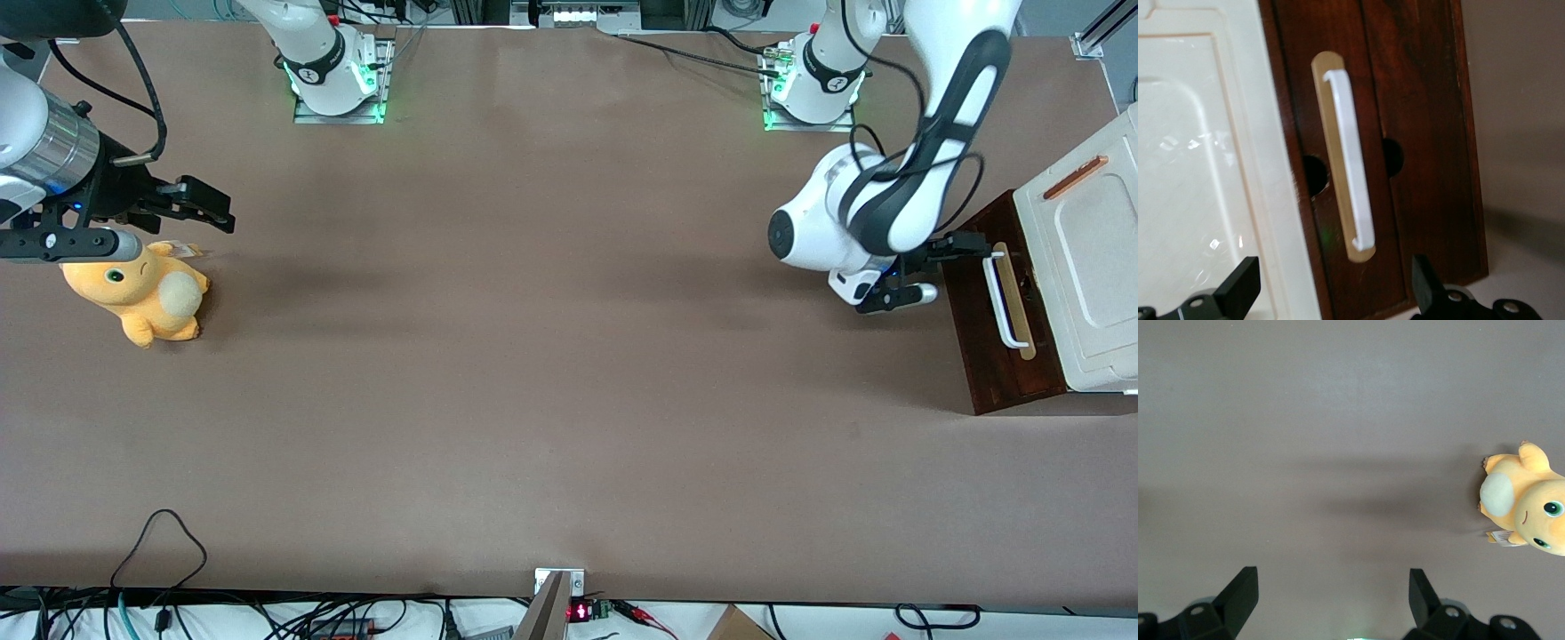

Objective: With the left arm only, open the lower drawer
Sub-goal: 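Move the left gripper down toward the lower drawer's white handle, then align the open left gripper around the white handle and close it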

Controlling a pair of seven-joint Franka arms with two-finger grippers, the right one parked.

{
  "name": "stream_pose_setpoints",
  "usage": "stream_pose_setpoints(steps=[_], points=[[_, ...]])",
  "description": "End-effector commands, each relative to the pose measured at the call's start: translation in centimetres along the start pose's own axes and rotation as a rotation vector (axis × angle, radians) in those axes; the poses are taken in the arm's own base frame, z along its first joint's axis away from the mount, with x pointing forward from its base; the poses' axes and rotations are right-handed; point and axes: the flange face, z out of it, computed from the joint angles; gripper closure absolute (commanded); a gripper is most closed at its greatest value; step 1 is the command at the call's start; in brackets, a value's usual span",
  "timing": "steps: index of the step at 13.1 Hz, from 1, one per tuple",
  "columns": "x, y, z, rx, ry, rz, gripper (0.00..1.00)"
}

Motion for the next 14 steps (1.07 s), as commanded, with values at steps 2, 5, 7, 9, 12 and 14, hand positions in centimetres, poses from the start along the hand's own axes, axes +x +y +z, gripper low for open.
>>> stream_pose_setpoints(steps=[2,5,7,9,12,14], points=[[1.8,1.3,4.5,0.107,0.031,0.014,0.01],[2.7,1.4,6.1,0.104,0.038,0.022,0.01],[2.9,1.8,6.3,0.106,0.039,0.029,0.08],[3.0,1.9,6.9,0.119,0.045,0.035,0.19],[3.1,2.2,7.1,0.109,0.05,0.039,0.3],[3.3,1.9,7.9,0.121,0.052,0.04,0.3]])
